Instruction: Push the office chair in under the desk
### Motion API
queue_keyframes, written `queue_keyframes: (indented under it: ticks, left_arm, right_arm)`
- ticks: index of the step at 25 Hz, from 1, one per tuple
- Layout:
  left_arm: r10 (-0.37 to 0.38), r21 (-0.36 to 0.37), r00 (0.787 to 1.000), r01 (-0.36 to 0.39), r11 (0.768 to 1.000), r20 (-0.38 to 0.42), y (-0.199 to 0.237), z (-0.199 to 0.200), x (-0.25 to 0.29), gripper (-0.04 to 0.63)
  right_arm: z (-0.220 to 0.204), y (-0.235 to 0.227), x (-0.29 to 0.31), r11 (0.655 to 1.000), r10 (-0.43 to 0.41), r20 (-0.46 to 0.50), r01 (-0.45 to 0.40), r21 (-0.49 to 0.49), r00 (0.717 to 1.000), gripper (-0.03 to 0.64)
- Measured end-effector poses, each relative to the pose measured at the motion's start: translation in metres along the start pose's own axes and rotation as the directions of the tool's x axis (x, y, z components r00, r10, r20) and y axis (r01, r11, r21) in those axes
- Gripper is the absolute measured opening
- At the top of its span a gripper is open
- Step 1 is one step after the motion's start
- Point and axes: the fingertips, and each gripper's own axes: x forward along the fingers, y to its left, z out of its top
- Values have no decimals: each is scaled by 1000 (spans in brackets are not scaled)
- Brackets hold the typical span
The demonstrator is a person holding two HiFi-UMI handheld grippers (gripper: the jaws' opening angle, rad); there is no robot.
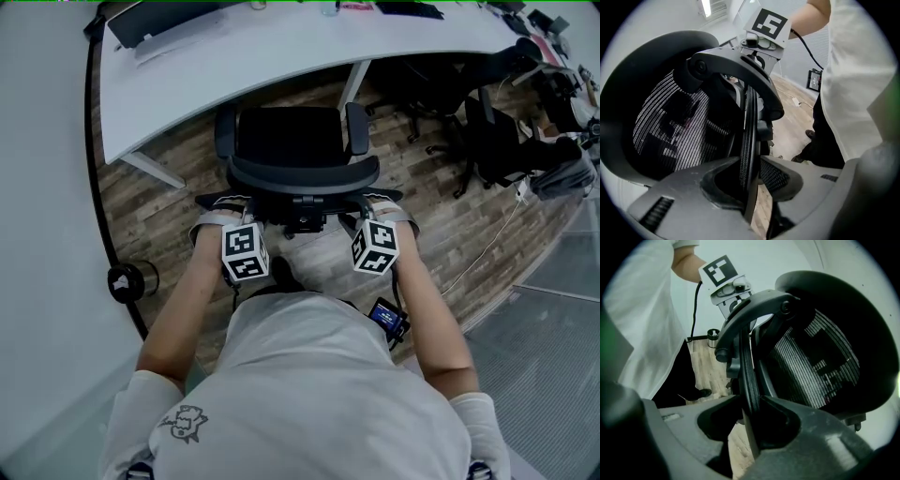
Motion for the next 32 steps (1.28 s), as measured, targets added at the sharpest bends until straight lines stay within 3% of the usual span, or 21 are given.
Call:
queue_keyframes:
  ticks: [12, 32]
  left_arm:
    - [49, -54, 998, -50, 997, -31, 55, -67, 1, 118]
    - [111, -176, 983, -137, 975, -149, 134, -128, 23, 127]
  right_arm:
    - [59, -54, 51, 998, -1, 16, 2, -55, 1000, 135]
    - [107, -148, 118, 980, 35, 67, -21, -199, 997, 141]
